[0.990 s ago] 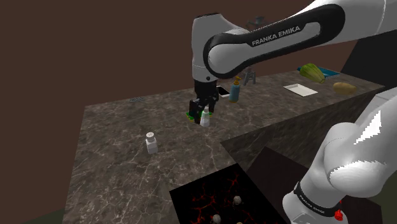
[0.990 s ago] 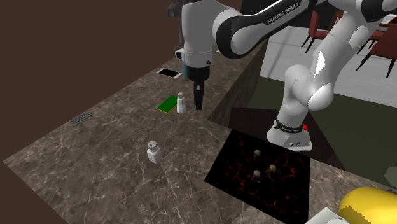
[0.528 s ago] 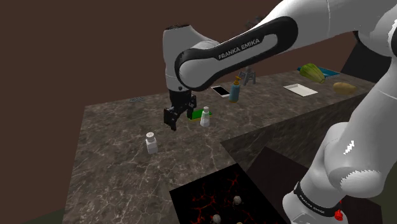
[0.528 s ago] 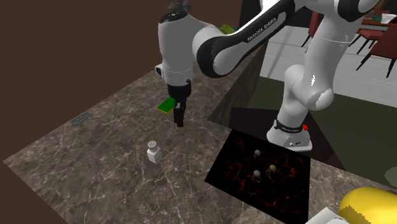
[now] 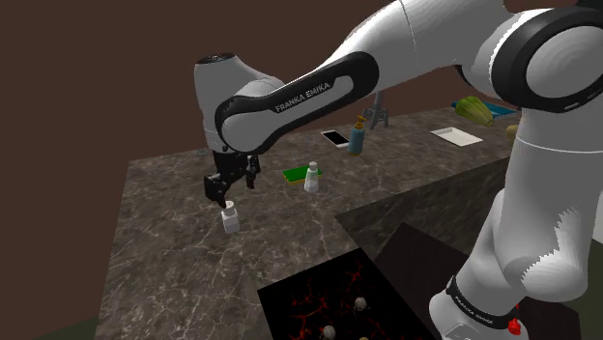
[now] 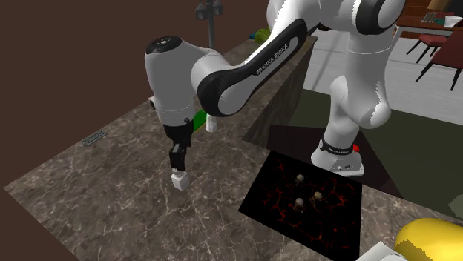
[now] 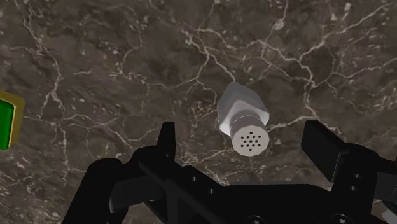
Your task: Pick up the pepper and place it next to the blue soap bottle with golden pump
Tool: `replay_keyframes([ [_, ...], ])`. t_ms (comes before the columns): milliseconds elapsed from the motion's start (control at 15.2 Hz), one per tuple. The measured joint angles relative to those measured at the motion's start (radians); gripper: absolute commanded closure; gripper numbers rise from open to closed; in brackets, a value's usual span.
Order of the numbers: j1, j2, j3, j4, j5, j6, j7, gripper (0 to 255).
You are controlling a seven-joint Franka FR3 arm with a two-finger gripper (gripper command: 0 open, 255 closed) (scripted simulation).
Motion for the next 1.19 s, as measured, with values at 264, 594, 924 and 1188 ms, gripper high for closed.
replay_keyframes([
  [264,0.024,0.079,-0.001,0.08,-0.032,0.0,0.033,0],
  [594,0.026,0.113,-0.007,0.054,-0.047,0.059,0.044,0],
  [924,0.026,0.12,-0.009,0.046,-0.051,0.074,0.045,0],
  [1188,0.026,0.12,-0.009,0.046,-0.051,0.074,0.045,255],
])
